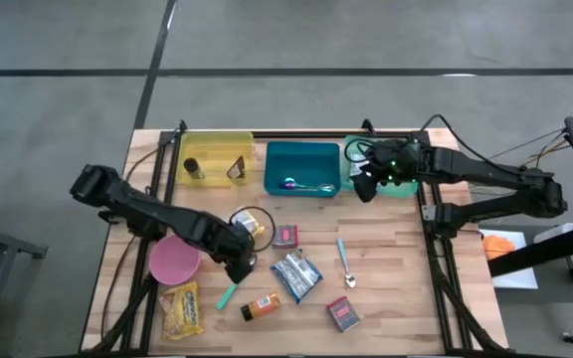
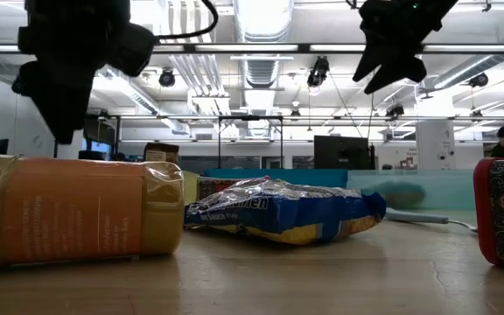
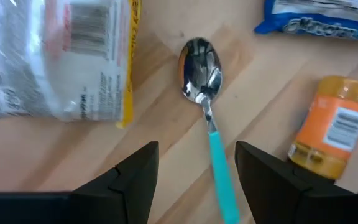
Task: Pick & Place Food Item
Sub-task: Put the light green spoon into the blue bin
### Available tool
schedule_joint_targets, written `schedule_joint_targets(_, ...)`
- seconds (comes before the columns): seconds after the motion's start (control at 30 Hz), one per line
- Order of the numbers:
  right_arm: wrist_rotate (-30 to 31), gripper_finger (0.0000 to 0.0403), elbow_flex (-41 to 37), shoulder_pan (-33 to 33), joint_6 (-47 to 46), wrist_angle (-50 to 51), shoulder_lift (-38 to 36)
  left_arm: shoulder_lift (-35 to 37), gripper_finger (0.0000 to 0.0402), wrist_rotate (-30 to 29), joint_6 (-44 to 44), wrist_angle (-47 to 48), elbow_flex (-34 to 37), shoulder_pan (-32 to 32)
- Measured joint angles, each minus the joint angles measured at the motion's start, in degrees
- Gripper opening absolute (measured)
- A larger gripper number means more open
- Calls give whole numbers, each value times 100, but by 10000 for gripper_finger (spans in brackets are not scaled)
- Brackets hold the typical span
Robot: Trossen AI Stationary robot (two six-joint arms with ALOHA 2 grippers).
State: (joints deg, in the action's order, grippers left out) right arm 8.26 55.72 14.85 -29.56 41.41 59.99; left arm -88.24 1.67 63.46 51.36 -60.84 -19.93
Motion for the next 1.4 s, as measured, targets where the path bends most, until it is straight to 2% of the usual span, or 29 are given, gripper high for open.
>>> schedule_joint_targets(0.13,-742,221,25,1,645,-172,-83,-219,218,-64,399,-385,-5,-135)
schedule_joint_targets(0.27,-1910,221,-196,0,1134,-754,-199,-486,218,-9,594,-464,-7,-185)
schedule_joint_targets(0.33,-2165,221,-346,-2,1176,-1048,-234,-587,218,95,601,-468,-11,-237)
schedule_joint_targets(0.6,-2163,221,-682,0,1209,-1216,-288,-928,218,236,856,-508,-81,-342)
schedule_joint_targets(1.4,-2167,221,-704,2,1256,-1217,-293,-1710,218,83,270,-949,-72,-366)
